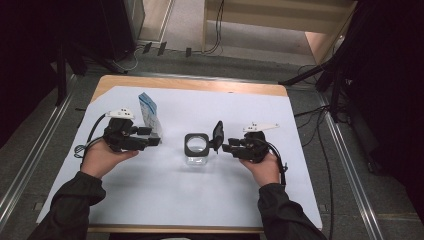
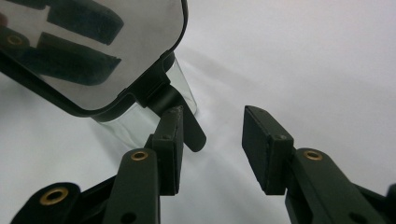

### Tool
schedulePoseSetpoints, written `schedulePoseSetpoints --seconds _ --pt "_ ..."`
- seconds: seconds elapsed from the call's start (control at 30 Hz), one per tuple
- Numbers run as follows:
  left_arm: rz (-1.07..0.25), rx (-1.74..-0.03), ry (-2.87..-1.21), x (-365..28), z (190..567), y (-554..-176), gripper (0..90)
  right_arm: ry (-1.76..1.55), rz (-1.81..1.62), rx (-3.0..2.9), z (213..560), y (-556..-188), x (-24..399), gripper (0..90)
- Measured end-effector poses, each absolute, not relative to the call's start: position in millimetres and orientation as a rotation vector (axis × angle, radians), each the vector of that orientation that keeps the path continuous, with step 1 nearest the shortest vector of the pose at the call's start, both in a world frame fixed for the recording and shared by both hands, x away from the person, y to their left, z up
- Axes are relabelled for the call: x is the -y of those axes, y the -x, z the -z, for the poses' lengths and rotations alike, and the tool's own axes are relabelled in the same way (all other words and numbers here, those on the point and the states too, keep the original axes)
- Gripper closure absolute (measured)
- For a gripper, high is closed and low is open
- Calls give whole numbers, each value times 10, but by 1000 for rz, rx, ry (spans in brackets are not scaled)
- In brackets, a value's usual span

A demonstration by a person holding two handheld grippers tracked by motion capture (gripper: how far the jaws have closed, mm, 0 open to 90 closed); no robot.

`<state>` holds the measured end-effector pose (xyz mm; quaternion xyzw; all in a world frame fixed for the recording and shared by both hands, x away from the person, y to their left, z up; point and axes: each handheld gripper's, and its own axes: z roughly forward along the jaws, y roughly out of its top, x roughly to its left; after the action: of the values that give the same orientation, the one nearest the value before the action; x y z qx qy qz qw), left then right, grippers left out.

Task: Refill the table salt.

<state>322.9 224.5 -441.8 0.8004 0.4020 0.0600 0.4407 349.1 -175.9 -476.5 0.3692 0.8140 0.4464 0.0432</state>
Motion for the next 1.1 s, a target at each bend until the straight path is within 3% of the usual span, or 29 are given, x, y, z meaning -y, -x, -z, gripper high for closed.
schedulePoseSetpoints --seconds 1.1 --pt "-354 -1180 -1911 -2097 4117 -3504 408 -1188 -1312 -2462 4823 -3435 1854 603"
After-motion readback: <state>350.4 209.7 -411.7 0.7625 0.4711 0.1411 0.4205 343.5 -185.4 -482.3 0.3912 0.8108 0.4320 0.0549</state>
